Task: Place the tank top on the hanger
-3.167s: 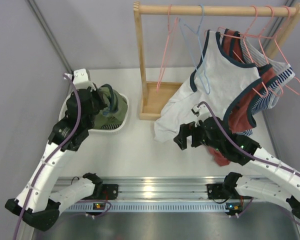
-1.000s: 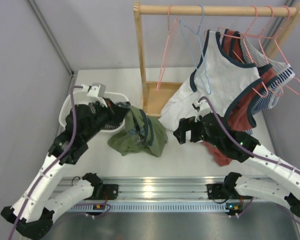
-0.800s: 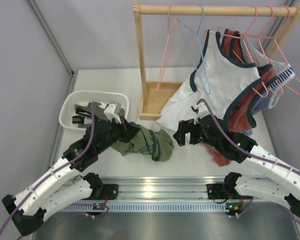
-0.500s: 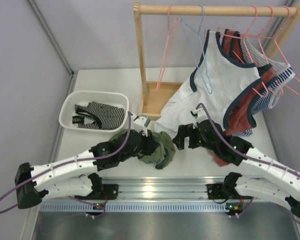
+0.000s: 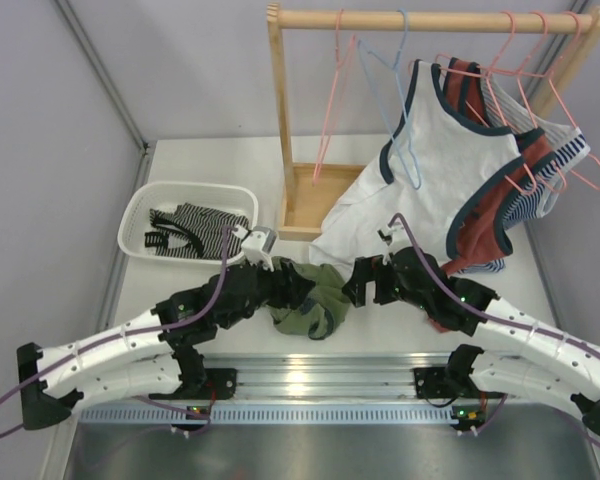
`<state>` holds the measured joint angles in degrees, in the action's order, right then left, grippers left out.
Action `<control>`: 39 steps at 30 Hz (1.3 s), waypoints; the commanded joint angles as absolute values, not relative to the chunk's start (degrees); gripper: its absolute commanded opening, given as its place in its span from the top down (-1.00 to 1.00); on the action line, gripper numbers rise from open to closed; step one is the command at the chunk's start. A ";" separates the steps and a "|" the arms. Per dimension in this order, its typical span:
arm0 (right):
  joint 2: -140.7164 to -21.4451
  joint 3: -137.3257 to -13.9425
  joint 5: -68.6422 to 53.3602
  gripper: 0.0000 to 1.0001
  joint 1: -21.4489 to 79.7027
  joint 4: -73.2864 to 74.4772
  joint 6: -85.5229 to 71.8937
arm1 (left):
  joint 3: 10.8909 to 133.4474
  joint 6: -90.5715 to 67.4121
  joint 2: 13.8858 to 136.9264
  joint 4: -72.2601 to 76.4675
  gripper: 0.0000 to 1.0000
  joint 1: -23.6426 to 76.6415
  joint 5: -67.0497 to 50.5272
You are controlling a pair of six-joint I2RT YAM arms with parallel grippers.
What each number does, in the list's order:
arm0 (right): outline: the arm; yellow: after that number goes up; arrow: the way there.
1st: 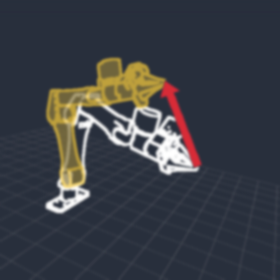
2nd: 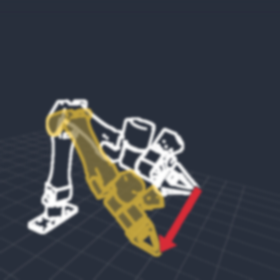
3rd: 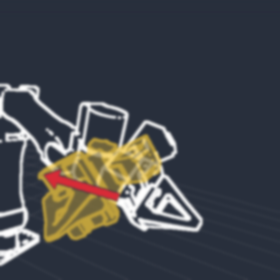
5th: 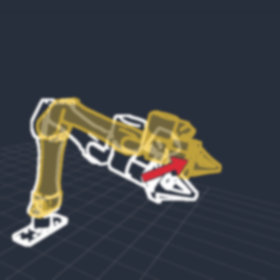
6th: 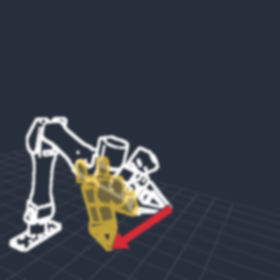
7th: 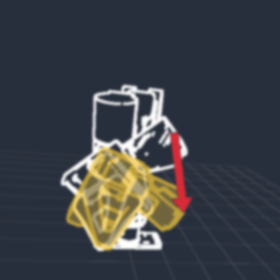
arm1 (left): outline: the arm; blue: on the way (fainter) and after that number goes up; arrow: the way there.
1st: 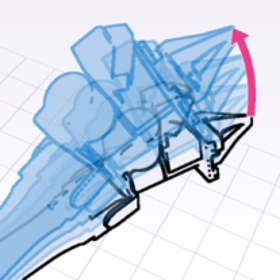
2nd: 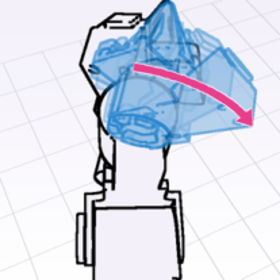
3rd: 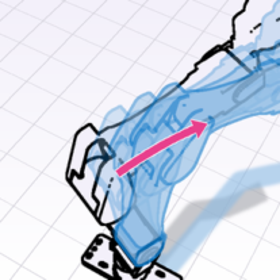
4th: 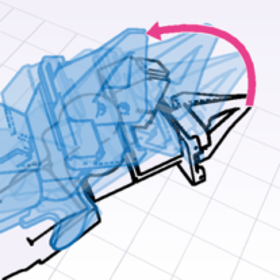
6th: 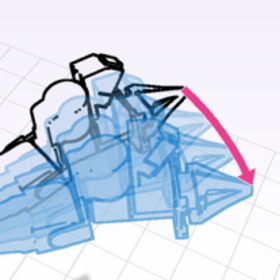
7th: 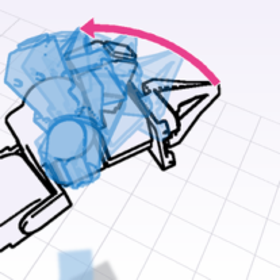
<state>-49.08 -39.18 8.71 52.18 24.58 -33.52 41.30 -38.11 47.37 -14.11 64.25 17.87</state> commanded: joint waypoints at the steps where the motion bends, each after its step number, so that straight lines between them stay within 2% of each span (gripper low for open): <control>1: -47.64 -43.06 9.66 -1.00 54.22 22.06 -34.28 | 44.64 -40.95 43.96 -21.59 -0.30 64.51 26.35; 3: -48.69 -45.78 11.58 -0.95 57.11 23.37 -34.80 | 45.79 -43.05 42.72 -25.03 -0.15 64.42 30.90; 5: -50.79 -49.63 14.49 -0.92 60.45 24.17 -35.42 | 46.40 -42.98 41.31 -27.33 -0.11 64.42 31.73; 9: -56.32 -56.76 21.87 -0.89 69.76 27.33 -36.82 | 48.86 -49.29 42.79 -36.89 0.50 64.42 36.64; 10: -57.82 -58.00 22.41 -0.87 70.83 28.03 -37.17 | 49.39 -51.48 44.02 -39.79 0.88 64.42 38.04; 13: -63.18 -59.85 24.35 -0.81 74.35 28.74 -38.93 | 49.05 -56.41 43.95 -44.64 1.00 64.42 37.09; 19: -70.39 -58.01 20.58 -0.73 76.38 21.80 -39.03 | 48.08 -71.17 40.26 -58.23 1.00 64.42 38.32; 22: -76.89 -61.25 20.22 -0.51 76.38 22.06 -36.13 | 48.60 -76.63 39.90 -64.04 1.00 64.42 39.90; 23: -80.04 -62.56 19.95 -0.38 76.38 21.80 -34.56 | 49.30 -78.38 40.08 -65.81 1.00 64.51 40.69; 26: -85.23 -64.33 15.57 -0.21 76.38 18.99 -32.61 | 53.33 -82.96 40.52 -72.67 1.00 64.42 45.16; 29: -89.28 -66.61 12.84 -0.17 76.38 17.49 -32.00 | 58.96 -84.73 39.55 -76.10 0.81 64.42 49.82; 35: -95.35 -71.27 11.08 -0.15 77.17 16.26 -31.03 | 68.11 -80.43 39.20 -76.20 0.59 64.51 55.80; 39: -100.45 -75.05 10.63 -0.23 78.48 16.79 -31.11 | 71.89 -76.74 39.03 -74.81 0.37 64.51 57.83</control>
